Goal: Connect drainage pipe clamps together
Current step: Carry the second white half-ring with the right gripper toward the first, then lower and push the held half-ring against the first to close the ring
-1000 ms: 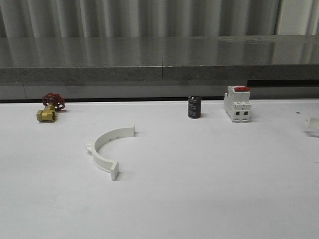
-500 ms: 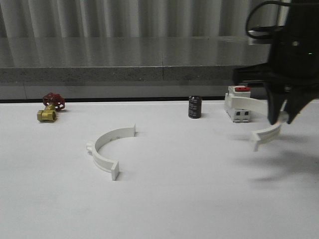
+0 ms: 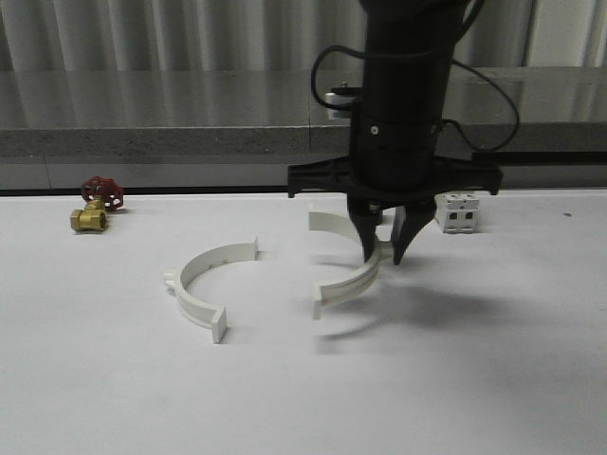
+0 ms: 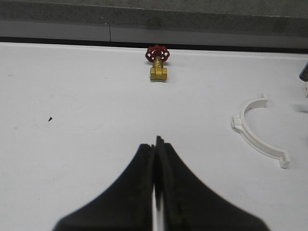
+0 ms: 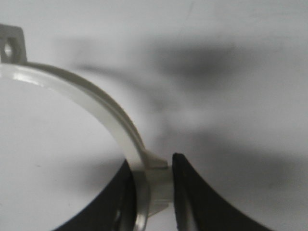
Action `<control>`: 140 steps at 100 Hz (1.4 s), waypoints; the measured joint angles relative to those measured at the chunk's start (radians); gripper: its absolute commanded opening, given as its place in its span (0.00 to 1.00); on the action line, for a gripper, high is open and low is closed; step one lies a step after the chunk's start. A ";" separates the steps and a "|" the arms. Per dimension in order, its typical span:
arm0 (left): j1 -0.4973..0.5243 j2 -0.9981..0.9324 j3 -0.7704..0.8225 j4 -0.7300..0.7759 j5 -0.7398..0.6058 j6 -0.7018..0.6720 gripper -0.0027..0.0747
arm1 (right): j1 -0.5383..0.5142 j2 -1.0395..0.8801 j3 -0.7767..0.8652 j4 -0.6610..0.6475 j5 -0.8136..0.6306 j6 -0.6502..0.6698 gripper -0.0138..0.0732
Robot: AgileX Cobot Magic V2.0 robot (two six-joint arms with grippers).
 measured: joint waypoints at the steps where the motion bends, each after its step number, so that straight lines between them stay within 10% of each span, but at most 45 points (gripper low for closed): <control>1: 0.000 0.000 0.000 0.000 0.000 0.000 0.01 | 0.003 0.003 -0.002 0.000 0.000 0.002 0.20; 140: 0.000 0.000 0.000 0.000 0.000 0.000 0.01 | 0.077 0.146 -0.160 0.010 0.015 0.131 0.20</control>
